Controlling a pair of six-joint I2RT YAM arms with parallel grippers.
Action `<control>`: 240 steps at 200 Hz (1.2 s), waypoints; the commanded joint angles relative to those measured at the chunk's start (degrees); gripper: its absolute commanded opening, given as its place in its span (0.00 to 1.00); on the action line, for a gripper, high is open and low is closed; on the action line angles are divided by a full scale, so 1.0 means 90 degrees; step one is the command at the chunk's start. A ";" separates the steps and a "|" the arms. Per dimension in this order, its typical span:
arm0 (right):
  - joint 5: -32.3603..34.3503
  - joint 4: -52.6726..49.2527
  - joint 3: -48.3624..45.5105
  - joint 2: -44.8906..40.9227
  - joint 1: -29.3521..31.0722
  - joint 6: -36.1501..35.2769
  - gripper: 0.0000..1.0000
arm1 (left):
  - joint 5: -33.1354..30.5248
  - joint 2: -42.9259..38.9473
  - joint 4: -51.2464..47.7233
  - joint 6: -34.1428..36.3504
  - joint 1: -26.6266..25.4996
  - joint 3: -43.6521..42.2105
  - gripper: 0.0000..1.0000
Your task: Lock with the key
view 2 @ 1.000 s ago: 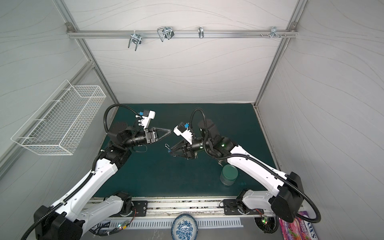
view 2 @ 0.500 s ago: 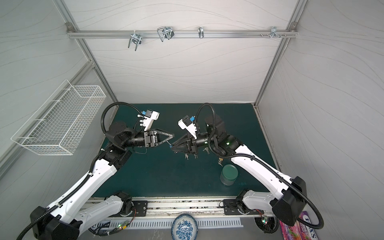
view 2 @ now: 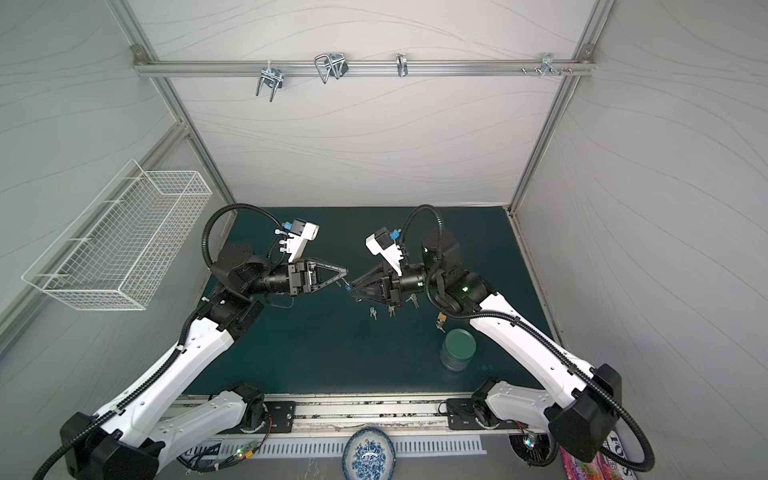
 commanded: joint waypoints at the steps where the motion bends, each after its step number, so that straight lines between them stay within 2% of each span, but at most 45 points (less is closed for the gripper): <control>1: 0.0076 0.0066 -0.0028 -0.0224 -0.0044 -0.0024 0.00 | -0.0002 -0.0106 0.0094 0.0104 -0.0030 0.0261 0.09; 26: 0.0240 0.0054 -0.0042 -0.0321 -0.0049 -0.0023 0.00 | -0.0046 -0.0135 0.0056 0.0123 -0.0032 0.0261 0.02; 49: 0.0400 0.0001 -0.0033 -0.0384 -0.0044 -0.0019 0.00 | -0.0050 -0.0160 -0.0038 0.0176 -0.0032 0.0304 0.01; 72: 0.0476 -0.0027 -0.0035 -0.0416 -0.0048 -0.0022 0.00 | -0.0046 -0.0192 -0.0145 0.0245 -0.0032 0.0329 0.08; 111: 0.0500 -0.0046 -0.0067 -0.0420 -0.0050 0.0004 0.00 | -0.0080 -0.0231 -0.0145 0.0234 -0.0032 0.0313 0.09; 137: 0.0557 -0.0074 -0.0096 -0.0431 -0.0045 -0.0021 0.00 | -0.0092 -0.0253 -0.0157 0.0227 -0.0032 0.0300 0.18; 167: 0.0601 -0.0061 -0.0091 -0.0416 -0.0049 -0.0016 0.00 | -0.0097 -0.0226 -0.0138 0.0218 -0.0032 0.0345 0.20; 240: 0.0727 -0.0067 -0.0103 -0.0528 -0.0048 -0.0147 0.00 | -0.0215 -0.0127 -0.0184 0.0226 -0.0032 0.0409 0.01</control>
